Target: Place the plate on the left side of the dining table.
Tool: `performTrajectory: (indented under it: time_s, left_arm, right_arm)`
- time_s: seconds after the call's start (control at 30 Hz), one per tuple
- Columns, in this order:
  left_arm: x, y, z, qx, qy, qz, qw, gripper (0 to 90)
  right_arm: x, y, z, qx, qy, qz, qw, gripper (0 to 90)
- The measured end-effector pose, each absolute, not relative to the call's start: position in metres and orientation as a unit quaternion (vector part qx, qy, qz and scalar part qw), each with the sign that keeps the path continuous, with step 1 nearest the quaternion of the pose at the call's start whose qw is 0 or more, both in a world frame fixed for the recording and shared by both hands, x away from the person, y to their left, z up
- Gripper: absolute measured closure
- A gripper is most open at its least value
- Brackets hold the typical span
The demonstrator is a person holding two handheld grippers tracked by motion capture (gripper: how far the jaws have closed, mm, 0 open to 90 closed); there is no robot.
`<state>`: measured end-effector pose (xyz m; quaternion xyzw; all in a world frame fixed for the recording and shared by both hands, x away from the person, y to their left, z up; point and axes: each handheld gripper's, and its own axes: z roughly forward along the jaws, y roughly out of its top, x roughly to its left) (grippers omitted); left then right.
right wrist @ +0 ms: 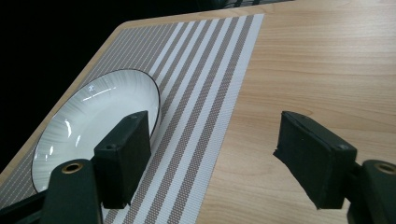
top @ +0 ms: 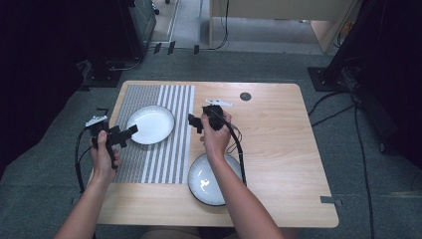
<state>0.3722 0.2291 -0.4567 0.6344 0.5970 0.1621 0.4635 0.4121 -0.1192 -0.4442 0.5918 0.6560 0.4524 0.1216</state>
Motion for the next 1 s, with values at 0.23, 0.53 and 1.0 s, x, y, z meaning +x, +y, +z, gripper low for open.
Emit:
performTrajectory:
  time_s: [0.23,0.53,1.0]
  left_arm:
    - [0.356,0.223,-0.456,0.643,0.584,0.173,0.464,14.0]
    - [0.338,0.221,-0.451,0.644,0.573,0.187,0.471,14.0]
    - [0.313,0.212,-0.453,0.661,0.553,0.198,0.467,14.6]
  right_arm:
    - [0.398,-0.132,-0.442,0.59,0.657,0.455,0.118,25.4]
    - [0.377,-0.145,-0.436,0.583,0.659,0.456,0.134,25.4]
    - [0.353,-0.177,-0.437,0.583,0.658,0.451,0.155,25.0]
